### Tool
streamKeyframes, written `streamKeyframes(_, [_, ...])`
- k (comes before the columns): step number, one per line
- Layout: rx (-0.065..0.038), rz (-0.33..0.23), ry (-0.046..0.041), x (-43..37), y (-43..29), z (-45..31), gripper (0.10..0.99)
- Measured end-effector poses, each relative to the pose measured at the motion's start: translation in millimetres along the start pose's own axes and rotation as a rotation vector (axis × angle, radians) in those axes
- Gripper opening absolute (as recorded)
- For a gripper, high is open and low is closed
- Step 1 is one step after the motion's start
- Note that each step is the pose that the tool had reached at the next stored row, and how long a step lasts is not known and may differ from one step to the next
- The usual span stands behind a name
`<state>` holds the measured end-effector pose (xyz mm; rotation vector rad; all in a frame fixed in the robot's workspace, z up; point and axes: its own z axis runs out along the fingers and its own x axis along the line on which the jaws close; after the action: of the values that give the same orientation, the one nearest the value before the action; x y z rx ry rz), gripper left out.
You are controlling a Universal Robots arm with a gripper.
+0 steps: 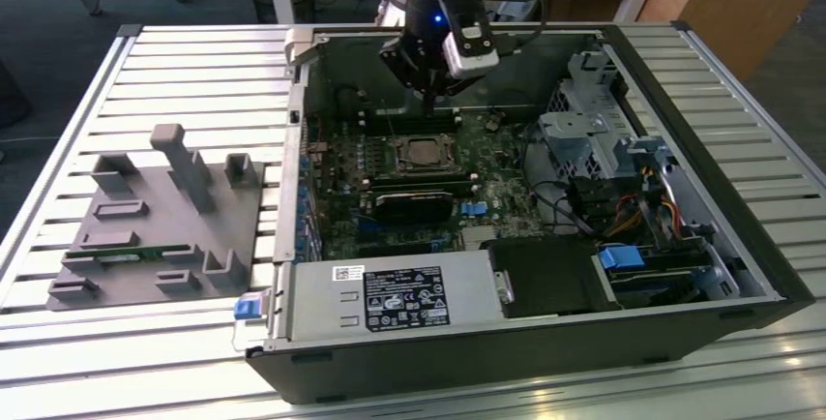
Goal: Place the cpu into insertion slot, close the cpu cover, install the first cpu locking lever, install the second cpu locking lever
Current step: 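Install the first cpu locking lever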
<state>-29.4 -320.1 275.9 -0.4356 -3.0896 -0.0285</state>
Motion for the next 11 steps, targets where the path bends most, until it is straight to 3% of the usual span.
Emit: streamKeyframes(11, [0.001,-0.120,-0.0035,0.2,-0.6,2.3,0.118])
